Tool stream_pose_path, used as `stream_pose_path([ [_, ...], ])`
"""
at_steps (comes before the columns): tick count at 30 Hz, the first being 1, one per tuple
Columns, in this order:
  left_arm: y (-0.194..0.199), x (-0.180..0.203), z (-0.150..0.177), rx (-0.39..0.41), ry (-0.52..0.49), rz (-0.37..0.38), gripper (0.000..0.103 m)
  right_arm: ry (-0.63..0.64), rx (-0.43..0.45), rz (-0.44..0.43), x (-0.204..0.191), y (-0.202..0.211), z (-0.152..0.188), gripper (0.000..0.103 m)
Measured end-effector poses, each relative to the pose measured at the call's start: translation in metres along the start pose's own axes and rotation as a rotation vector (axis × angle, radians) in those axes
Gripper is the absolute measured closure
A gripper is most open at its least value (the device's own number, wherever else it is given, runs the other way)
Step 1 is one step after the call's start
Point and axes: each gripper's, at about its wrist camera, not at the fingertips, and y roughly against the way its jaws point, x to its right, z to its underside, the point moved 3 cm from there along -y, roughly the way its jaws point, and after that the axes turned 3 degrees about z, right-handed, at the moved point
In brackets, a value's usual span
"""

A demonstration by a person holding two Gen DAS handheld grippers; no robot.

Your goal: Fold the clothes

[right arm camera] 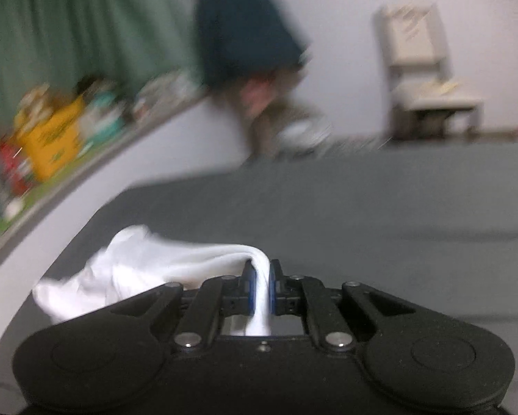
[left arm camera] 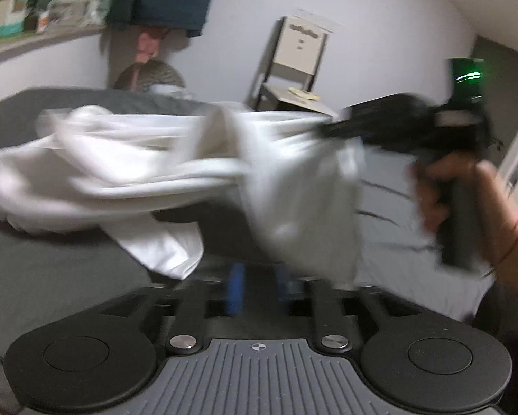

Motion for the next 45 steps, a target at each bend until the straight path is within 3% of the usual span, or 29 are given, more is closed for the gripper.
stream_pose_path([
  [1,0.004,0.003,-0.001,0.027,-0.016,-0.011,0.021,-0.025,0.015,0.047,0.022,0.016,-0.004,0.095],
  [3,0.011,0.008,-0.002,0.080,-0.049,-0.033,0.005,-0.074,0.032,0.141,0.064,0.047,-0.010,0.095],
  [6,0.017,0.015,-0.004,0.121,-0.081,-0.057,0.004,-0.077,-0.108,0.283,0.118,0.052,0.010,0.093],
  [7,0.016,0.017,-0.004,0.112,-0.076,-0.059,0.004,-0.048,-0.202,0.333,0.131,0.044,0.022,0.087],
  [9,0.012,0.019,-0.003,0.093,-0.085,-0.068,0.004,-0.018,-0.340,0.358,0.144,0.033,0.041,0.083],
  [10,0.010,0.021,-0.004,0.091,-0.096,-0.079,0.004,-0.001,-0.346,0.326,0.142,0.034,0.046,0.073],
  [13,0.011,0.024,-0.005,0.102,-0.128,-0.122,0.004,0.074,-0.245,0.237,0.113,0.042,0.047,0.037],
  [16,0.009,0.020,-0.011,0.108,-0.100,-0.169,0.004,0.166,-0.167,0.095,0.063,0.033,0.044,0.033],
  [20,0.001,0.008,-0.008,0.083,-0.044,-0.196,0.004,0.355,-0.141,-0.077,-0.019,-0.009,0.047,0.032],
  [21,-0.002,0.007,-0.007,0.078,-0.038,-0.199,0.004,0.411,-0.136,-0.088,-0.032,-0.021,0.047,0.031],
  [23,-0.003,0.005,-0.005,0.068,-0.033,-0.189,0.004,0.497,-0.127,-0.045,-0.057,-0.050,0.049,0.016],
  [24,-0.004,0.005,-0.004,0.063,-0.030,-0.184,0.004,0.529,-0.129,-0.026,-0.067,-0.064,0.050,0.016],
  [25,-0.005,0.005,-0.003,0.057,-0.032,-0.177,0.004,0.532,-0.151,-0.014,-0.070,-0.079,0.051,0.017],
  [27,-0.007,0.005,-0.002,0.048,-0.036,-0.168,0.004,0.506,-0.234,-0.020,-0.071,-0.100,0.049,0.053],
  [28,-0.008,0.005,-0.001,0.044,-0.036,-0.164,0.004,0.485,-0.287,-0.032,-0.069,-0.108,0.048,0.093],
  [30,-0.009,0.005,0.000,0.040,-0.029,-0.155,0.004,0.403,-0.315,-0.069,-0.059,-0.111,0.041,0.097],
  [32,-0.009,0.004,0.000,0.040,-0.017,-0.150,0.004,0.245,-0.252,-0.127,-0.034,-0.095,0.021,0.098],
  [35,-0.005,0.003,-0.001,0.047,-0.005,-0.152,0.004,0.006,-0.090,-0.085,0.022,-0.053,-0.013,0.098],
  [38,-0.002,0.004,-0.001,0.058,-0.003,-0.153,0.004,-0.137,0.120,0.094,0.090,-0.004,-0.040,0.099],
  [42,0.002,0.008,-0.002,0.072,-0.024,-0.144,0.004,-0.344,0.246,0.415,0.196,0.043,-0.043,0.099],
  [43,0.003,0.008,-0.002,0.074,-0.028,-0.141,0.004,-0.386,0.252,0.481,0.219,0.050,-0.041,0.099],
  [45,0.003,0.008,-0.001,0.073,-0.034,-0.134,0.004,-0.416,0.117,0.530,0.251,0.040,-0.028,0.099],
])
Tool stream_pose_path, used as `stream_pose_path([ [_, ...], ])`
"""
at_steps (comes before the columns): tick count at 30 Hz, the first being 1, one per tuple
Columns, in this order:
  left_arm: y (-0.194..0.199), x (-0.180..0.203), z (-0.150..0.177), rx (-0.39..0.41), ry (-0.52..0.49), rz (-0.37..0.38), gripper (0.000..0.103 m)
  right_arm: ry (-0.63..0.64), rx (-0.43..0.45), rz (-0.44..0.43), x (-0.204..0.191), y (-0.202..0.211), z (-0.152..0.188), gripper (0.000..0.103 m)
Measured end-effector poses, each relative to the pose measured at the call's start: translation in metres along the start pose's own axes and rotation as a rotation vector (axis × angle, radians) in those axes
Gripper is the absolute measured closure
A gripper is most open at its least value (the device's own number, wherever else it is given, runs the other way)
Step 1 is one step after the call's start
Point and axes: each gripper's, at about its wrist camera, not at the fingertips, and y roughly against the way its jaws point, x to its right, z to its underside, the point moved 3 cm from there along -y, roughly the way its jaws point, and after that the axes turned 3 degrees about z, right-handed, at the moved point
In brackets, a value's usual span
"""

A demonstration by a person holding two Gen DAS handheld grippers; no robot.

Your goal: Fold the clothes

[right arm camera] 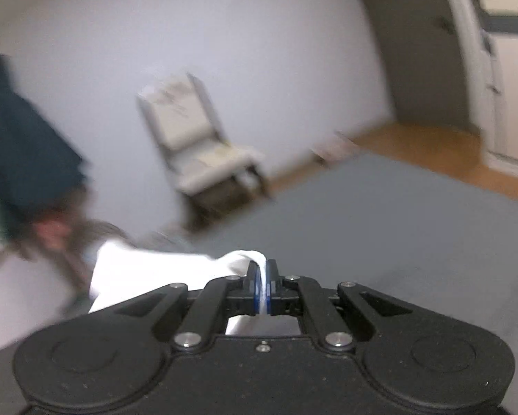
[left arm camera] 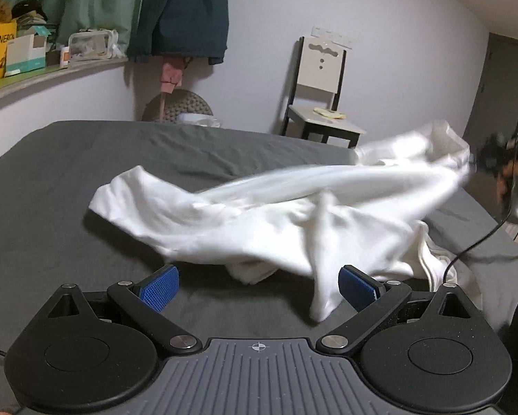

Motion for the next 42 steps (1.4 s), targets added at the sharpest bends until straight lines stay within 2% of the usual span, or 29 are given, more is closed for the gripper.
stream_pose_path([
  [1,0.000,0.000,0.001,-0.002,-0.003,0.003,0.004,0.012,-0.069,0.032,0.011,-0.013,0.003,0.099],
  [3,0.000,0.001,0.001,-0.005,-0.008,0.007,0.004,0.061,-0.217,0.042,0.020,-0.031,0.020,0.093],
  [4,0.000,0.001,0.002,-0.007,-0.011,0.009,0.004,0.076,-0.266,0.045,0.023,-0.036,0.028,0.087],
  [5,0.000,0.001,0.001,-0.008,-0.011,0.008,0.004,0.077,-0.274,0.059,0.024,-0.034,0.034,0.073],
  [6,0.000,0.000,0.001,-0.008,-0.009,0.008,0.004,0.078,-0.268,0.062,0.023,-0.031,0.038,0.065],
  [7,0.000,0.000,0.001,-0.008,-0.007,0.007,0.004,0.077,-0.224,0.036,0.017,-0.023,0.040,0.056],
  [8,0.000,0.000,0.001,-0.008,-0.005,0.005,0.004,0.086,-0.188,0.003,0.009,-0.017,0.042,0.055],
  [10,-0.002,0.000,0.001,-0.012,-0.002,0.001,0.004,0.162,-0.184,-0.110,-0.022,-0.008,0.050,0.054],
  [14,-0.006,0.006,0.001,-0.025,-0.014,-0.002,0.004,0.444,-0.404,-0.413,-0.105,0.006,0.102,0.053],
  [17,-0.006,0.006,0.000,-0.027,-0.017,-0.008,0.004,0.676,-0.449,-0.575,-0.157,0.035,0.158,0.048],
  [19,-0.006,0.004,0.000,-0.030,-0.011,-0.015,0.004,0.789,-0.459,-0.604,-0.177,0.049,0.190,0.049],
  [20,-0.007,0.003,0.001,-0.031,-0.006,-0.018,0.004,0.836,-0.465,-0.614,-0.185,0.054,0.204,0.070],
  [21,-0.007,0.002,0.001,-0.034,-0.001,-0.019,0.004,0.856,-0.477,-0.613,-0.186,0.057,0.213,0.085],
  [22,-0.007,0.002,0.001,-0.036,0.005,-0.020,0.004,0.876,-0.488,-0.611,-0.186,0.060,0.221,0.091],
  [24,-0.007,0.001,0.000,-0.036,0.010,-0.020,0.004,0.913,-0.506,-0.612,-0.186,0.067,0.236,0.094],
  [27,-0.007,0.003,-0.002,-0.032,0.006,-0.014,0.004,0.923,-0.568,-0.668,-0.168,0.090,0.239,0.096],
  [29,-0.007,0.004,-0.002,-0.033,0.001,-0.013,0.004,0.987,-0.609,-0.700,-0.155,0.108,0.242,0.096],
  [33,-0.008,0.004,-0.002,-0.035,-0.005,-0.016,0.004,1.048,-0.609,-0.702,-0.143,0.130,0.241,0.095],
  [34,-0.007,0.005,-0.003,-0.032,-0.009,-0.022,0.004,1.043,-0.600,-0.704,-0.147,0.127,0.236,0.090],
  [35,-0.007,0.006,-0.005,-0.029,-0.015,-0.030,0.004,1.033,-0.581,-0.704,-0.151,0.125,0.229,0.077],
  [37,-0.005,0.008,-0.013,-0.019,-0.038,-0.048,0.004,0.987,-0.492,-0.695,-0.149,0.122,0.208,0.059],
  [39,-0.001,0.012,-0.029,-0.015,-0.085,-0.034,0.004,0.950,-0.412,-0.682,-0.149,0.117,0.187,0.056],
  [42,0.004,0.018,-0.060,-0.038,-0.182,0.020,0.004,1.002,-0.367,-0.642,-0.156,0.084,0.156,0.056],
])
